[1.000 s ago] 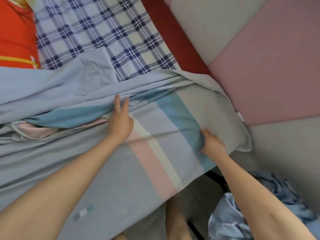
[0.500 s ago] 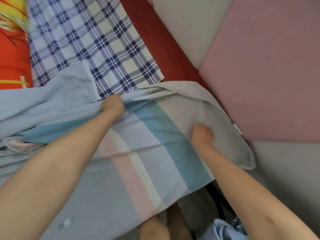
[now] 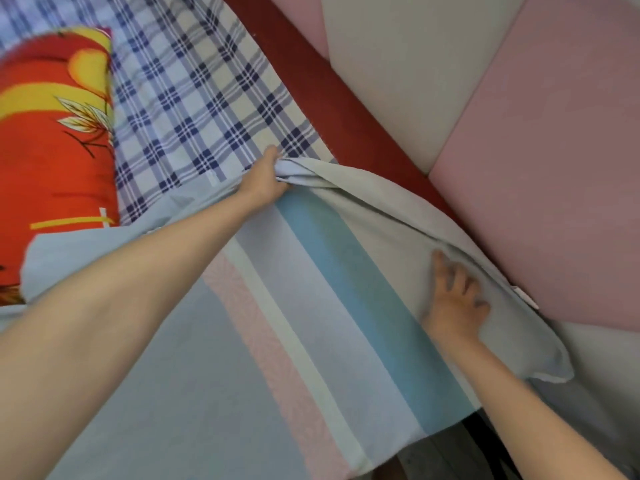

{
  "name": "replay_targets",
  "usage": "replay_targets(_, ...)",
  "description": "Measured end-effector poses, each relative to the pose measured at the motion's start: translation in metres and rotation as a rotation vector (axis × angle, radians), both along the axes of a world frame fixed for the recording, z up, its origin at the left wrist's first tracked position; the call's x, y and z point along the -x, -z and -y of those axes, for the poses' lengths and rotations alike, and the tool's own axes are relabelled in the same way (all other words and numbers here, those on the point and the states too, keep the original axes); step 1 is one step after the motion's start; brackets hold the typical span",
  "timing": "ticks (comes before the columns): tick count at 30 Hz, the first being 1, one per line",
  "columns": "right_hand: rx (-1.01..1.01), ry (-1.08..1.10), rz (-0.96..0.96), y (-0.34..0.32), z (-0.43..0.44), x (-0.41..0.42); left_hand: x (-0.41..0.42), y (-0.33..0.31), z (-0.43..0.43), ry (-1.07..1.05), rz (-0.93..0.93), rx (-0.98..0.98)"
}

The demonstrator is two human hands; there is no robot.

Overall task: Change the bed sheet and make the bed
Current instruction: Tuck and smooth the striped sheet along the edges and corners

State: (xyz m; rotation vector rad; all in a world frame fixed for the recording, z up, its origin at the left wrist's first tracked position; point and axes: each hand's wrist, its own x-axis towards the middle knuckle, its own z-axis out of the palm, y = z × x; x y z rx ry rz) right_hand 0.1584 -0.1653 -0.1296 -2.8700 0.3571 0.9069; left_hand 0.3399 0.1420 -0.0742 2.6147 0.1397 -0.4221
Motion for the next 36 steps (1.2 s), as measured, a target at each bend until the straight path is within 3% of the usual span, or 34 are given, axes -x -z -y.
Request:
replay_targets(3, -0.042, 0.089, -0.059, -0.002, 0.01, -0.017, -0.003, 0.016, 0.008, 0.015, -0.062, 0.148)
replay_targets(8, -0.221, 0.243, -0.16, 0.005, 0.034, -0.028, 0.007, 0.036, 0.032, -0.165, -0.13, 0.086)
replay_targets(10, -0.293, 0.275, -0.065, 0.005, 0.045, -0.025, 0.018, 0.031, 0.059, -0.22, -0.057, 0.085)
replay_targets(12, -0.38, 0.34, 0.172, 0.004, 0.051, -0.016, 0.036, 0.026, 0.083, -0.237, 0.027, 0.09)
replay_targets(14, -0.404, 0.419, 0.361, -0.001, 0.058, -0.001, 0.057, 0.023, 0.109, -0.131, 0.081, 0.052)
replay_targets(16, -0.342, 0.484, 0.417, -0.002, 0.06, 0.018, 0.082, 0.025, 0.128, 0.066, 0.093, 0.002)
replay_targets(20, -0.205, 0.571, 0.214, 0.003, 0.081, 0.059, 0.113, 0.041, 0.173, 0.8, 0.034, -0.045)
replay_targets(22, -0.318, 0.658, 0.079, 0.004, 0.1, 0.068, 0.114, 0.054, 0.195, 1.073, 0.018, -0.139)
replay_targets(25, -0.541, 0.733, -0.002, 0.006, 0.117, 0.065, 0.103, 0.063, 0.227, 1.144, 0.006, -0.29)
replay_targets(27, -0.584, 0.744, -0.014, 0.009, 0.122, 0.062, 0.096, 0.064, 0.248, 1.115, -0.009, -0.345)
replay_targets(36, -0.468, 0.568, -0.068, 0.014, 0.133, 0.058, 0.07, 0.056, 0.307, 1.125, -0.093, -0.638)
